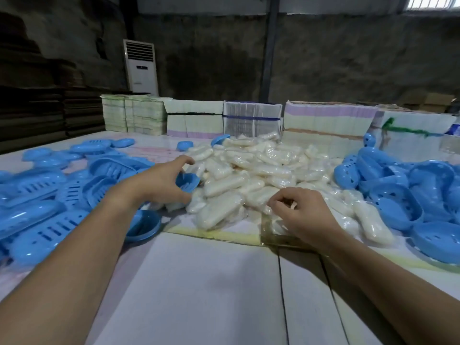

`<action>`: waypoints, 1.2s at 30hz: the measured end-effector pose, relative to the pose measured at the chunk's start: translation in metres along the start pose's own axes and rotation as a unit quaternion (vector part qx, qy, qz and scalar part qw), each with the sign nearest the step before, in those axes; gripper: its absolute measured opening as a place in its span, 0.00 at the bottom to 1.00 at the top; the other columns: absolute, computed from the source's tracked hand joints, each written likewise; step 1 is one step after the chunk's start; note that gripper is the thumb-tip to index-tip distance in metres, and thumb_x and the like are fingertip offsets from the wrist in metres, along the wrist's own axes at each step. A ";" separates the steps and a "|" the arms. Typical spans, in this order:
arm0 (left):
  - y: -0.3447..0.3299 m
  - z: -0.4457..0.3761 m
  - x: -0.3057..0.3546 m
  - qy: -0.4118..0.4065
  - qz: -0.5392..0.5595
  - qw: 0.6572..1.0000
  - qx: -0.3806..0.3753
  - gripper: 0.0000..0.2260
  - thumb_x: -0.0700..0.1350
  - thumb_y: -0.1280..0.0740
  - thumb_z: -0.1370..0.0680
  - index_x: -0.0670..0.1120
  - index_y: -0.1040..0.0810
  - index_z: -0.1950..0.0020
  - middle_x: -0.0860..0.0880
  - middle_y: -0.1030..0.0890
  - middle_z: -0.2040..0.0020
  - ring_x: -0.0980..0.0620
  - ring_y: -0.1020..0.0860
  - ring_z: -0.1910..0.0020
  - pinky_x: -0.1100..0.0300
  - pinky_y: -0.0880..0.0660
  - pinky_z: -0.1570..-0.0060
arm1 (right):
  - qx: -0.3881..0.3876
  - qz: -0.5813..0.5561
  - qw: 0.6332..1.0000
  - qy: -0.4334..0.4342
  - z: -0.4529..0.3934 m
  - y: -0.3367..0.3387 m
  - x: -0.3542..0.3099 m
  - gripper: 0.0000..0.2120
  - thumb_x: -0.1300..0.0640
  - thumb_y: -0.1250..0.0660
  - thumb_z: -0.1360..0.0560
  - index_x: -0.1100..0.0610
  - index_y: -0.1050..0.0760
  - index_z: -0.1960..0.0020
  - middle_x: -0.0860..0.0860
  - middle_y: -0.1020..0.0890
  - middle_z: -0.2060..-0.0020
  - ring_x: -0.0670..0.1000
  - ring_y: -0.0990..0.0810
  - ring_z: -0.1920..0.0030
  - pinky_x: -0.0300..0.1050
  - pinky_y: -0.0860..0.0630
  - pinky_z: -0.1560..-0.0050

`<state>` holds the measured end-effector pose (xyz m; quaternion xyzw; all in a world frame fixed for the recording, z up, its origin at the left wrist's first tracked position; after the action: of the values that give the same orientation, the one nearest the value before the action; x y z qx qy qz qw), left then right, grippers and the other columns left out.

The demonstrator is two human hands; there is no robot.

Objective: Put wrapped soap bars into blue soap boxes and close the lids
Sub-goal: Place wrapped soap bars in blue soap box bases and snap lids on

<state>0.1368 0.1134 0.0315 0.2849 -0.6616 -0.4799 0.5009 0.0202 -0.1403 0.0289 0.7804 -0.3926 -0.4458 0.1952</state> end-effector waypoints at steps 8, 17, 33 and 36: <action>0.015 0.017 0.054 -0.126 0.052 0.976 0.171 0.24 0.59 0.24 0.33 0.58 0.25 0.40 0.59 0.25 0.46 0.55 0.29 0.44 0.57 0.30 0.49 | 0.023 -0.028 0.999 -0.007 0.000 0.004 0.003 0.11 0.60 0.32 0.28 0.46 0.18 0.64 0.40 0.18 0.66 0.42 0.22 0.61 0.36 0.28 0.61; -0.067 0.061 0.149 -0.300 0.045 0.953 0.025 0.37 0.72 0.31 0.34 0.63 0.34 0.27 0.64 0.29 0.45 0.63 0.30 0.45 0.61 0.30 0.44 | 0.167 -0.002 0.983 -0.077 -0.005 0.072 0.019 0.09 0.55 0.34 0.26 0.45 0.20 0.62 0.40 0.18 0.67 0.42 0.21 0.60 0.38 0.28 0.62; -0.088 0.053 0.138 -0.274 0.072 0.956 -0.078 0.39 0.62 0.21 0.35 0.63 0.34 0.27 0.63 0.24 0.40 0.63 0.25 0.42 0.67 0.26 0.43 | -0.131 0.367 0.908 -0.157 0.001 0.020 0.053 0.34 0.32 0.36 0.36 0.43 0.34 0.33 0.50 0.21 0.47 0.54 0.26 0.53 0.48 0.33 0.60; -0.092 0.051 0.138 -0.266 0.118 0.954 -0.069 0.41 0.61 0.20 0.36 0.63 0.34 0.27 0.62 0.23 0.40 0.64 0.25 0.42 0.71 0.26 0.48 | -0.125 0.326 0.925 -0.147 -0.001 0.017 0.055 0.34 0.36 0.34 0.34 0.41 0.36 0.30 0.50 0.21 0.41 0.55 0.23 0.43 0.48 0.32 0.56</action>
<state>0.0331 -0.0213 -0.0012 0.0315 -0.7650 -0.5204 0.3781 0.0298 -0.1940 0.0114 0.5040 -0.5911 -0.5127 0.3656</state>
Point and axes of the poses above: each hand's wrist, its own z-axis away from the middle knuckle, its own y-axis out of the back of the hand, x = y × z, the point moved 9 cm from there along -z, towards the middle knuckle
